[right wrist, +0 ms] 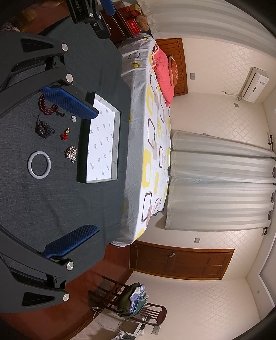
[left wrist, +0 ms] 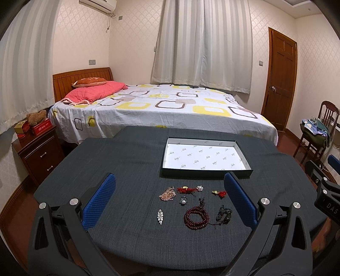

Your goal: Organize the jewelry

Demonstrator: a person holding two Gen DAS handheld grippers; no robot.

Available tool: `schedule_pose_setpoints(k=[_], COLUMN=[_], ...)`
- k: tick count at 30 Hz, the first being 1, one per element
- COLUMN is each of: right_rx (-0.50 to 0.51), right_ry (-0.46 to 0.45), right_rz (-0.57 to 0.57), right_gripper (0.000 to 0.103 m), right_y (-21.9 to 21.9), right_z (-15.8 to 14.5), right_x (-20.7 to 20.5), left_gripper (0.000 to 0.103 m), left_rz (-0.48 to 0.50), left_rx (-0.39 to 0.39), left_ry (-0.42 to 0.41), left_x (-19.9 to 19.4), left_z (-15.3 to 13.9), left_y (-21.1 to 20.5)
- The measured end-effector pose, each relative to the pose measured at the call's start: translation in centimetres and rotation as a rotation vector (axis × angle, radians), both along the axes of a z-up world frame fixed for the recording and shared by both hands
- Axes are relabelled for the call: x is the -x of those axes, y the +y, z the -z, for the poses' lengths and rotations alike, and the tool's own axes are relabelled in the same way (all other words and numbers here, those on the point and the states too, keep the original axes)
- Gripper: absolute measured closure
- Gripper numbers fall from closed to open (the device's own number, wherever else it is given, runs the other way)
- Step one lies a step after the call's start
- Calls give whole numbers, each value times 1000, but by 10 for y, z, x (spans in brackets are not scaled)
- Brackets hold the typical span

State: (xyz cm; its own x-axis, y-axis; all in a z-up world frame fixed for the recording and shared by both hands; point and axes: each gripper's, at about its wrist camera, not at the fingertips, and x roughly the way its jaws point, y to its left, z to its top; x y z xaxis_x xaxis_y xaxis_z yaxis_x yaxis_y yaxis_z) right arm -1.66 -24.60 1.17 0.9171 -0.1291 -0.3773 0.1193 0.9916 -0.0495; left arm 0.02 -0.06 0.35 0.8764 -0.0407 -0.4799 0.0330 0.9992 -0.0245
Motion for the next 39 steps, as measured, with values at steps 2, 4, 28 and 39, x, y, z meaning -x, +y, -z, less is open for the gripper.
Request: schedule_pose_setpoints(k=[2, 4, 28, 39], right_rx=[0, -1, 0, 0], right_ry=[1, 1, 1, 1], right_rz=[0, -1, -1, -1], right_gripper=[6, 6, 6, 6], right_y=[0, 0, 1, 1], right_z=[0, 0, 1, 1], right_x=[0, 0, 0, 0], left_gripper=[4, 4, 4, 4], left_rz=[-2, -1, -2, -1], left_rx=[-1, 1, 0, 0], left_ry=[-1, 1, 3, 4], left_x=[0, 0, 1, 0], left_z=[1, 1, 4, 3], left_y=[0, 0, -1, -1])
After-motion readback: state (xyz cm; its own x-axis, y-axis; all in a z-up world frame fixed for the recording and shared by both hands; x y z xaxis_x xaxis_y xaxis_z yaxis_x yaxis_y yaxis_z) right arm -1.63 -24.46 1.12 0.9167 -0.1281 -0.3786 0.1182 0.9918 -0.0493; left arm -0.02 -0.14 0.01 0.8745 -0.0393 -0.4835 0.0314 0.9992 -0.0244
